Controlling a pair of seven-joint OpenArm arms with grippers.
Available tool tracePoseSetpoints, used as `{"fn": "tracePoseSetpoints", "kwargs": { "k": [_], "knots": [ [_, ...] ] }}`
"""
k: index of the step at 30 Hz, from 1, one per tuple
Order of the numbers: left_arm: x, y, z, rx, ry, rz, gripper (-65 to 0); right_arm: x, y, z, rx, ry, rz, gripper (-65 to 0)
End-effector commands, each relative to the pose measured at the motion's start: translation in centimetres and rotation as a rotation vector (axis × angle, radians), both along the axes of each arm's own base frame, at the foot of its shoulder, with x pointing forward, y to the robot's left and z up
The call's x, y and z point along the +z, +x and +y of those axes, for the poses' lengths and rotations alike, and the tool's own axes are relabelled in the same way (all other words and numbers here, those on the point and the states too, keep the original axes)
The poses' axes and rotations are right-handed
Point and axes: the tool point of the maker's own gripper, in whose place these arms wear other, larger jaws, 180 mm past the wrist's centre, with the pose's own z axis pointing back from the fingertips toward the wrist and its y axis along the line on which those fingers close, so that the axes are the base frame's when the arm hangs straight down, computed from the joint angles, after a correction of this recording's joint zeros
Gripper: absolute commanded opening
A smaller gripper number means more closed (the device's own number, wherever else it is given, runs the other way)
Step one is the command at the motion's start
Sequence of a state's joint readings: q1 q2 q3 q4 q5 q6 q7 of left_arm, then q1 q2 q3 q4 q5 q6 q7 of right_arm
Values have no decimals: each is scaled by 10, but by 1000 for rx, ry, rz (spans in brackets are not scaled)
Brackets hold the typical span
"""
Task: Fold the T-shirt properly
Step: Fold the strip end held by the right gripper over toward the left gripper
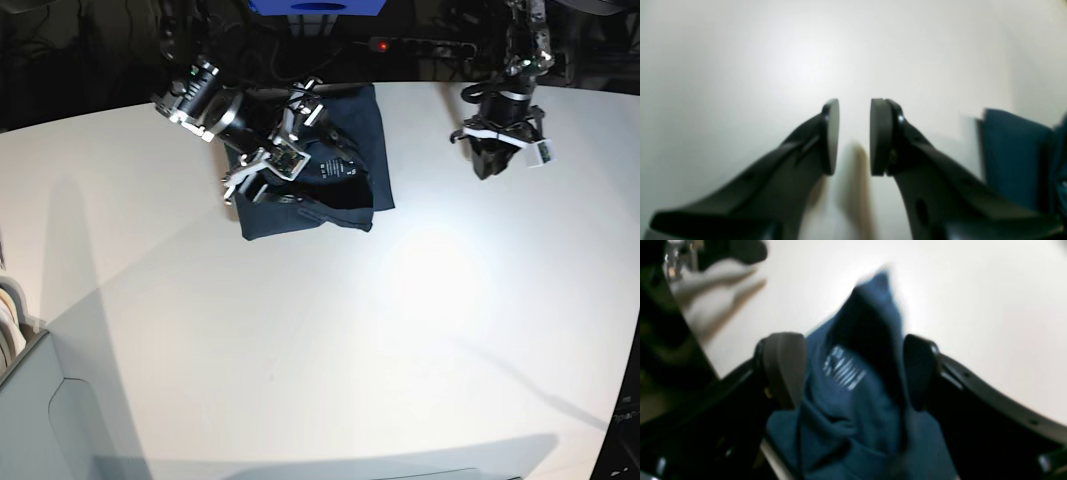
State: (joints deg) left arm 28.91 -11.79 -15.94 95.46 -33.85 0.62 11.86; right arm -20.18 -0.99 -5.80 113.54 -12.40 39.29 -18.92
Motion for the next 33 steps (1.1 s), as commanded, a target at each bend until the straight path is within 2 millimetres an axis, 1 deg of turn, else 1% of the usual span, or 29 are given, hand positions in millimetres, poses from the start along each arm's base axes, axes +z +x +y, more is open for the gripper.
{"fn": "tracePoseSetpoints", "kwargs": {
  "k": [1,4,7,10,12,14,16,19,23,24,26,28,31,32,33],
  "knots": [
    [11,3,4,1,12,-40,-494,10,-2,-4,-9,20,-24,-210],
    [13,3,12,17,23,-42,-494,4,-14,-12,-34,13,10,-210],
    [14,3,12,17,23,-44,-494,-5,-26,-13,-30,9,50,-210],
    [13,5,8,11,17,-46,-494,-13,-34,-8,-5,8,82,-210],
    [13,5,8,11,17,-46,-494,-18,-36,-3,10,10,97,-210],
    [12,5,5,16,7,-48,-494,-24,-37,-2,13,8,113,-210],
    [12,4,4,24,0,-48,-494,-27,-33,-1,16,4,115,-211],
    [11,4,4,25,-1,-48,-494,-41,-34,-1,18,-1,152,-211],
    [11,4,3,27,-3,-48,-494,-52,-33,-1,20,-5,181,-224],
    [11,4,4,28,-3,-48,-494,-54,-34,-1,20,-6,185,-242],
    [11,4,5,29,-2,-49,-494,-55,-36,0,23,-4,190,-309],
    [11,3,5,31,-1,-48,-494,-53,-38,6,40,2,190,-406],
    [12,4,5,30,-1,-50,-494,-51,-46,13,63,12,196,-579],
    [12,4,5,30,-1,-50,-494,-50,-48,15,69,16,197,-623],
    [12,4,5,30,-1,-50,-494,-47,-48,17,74,19,188,-650]
  ]
}}
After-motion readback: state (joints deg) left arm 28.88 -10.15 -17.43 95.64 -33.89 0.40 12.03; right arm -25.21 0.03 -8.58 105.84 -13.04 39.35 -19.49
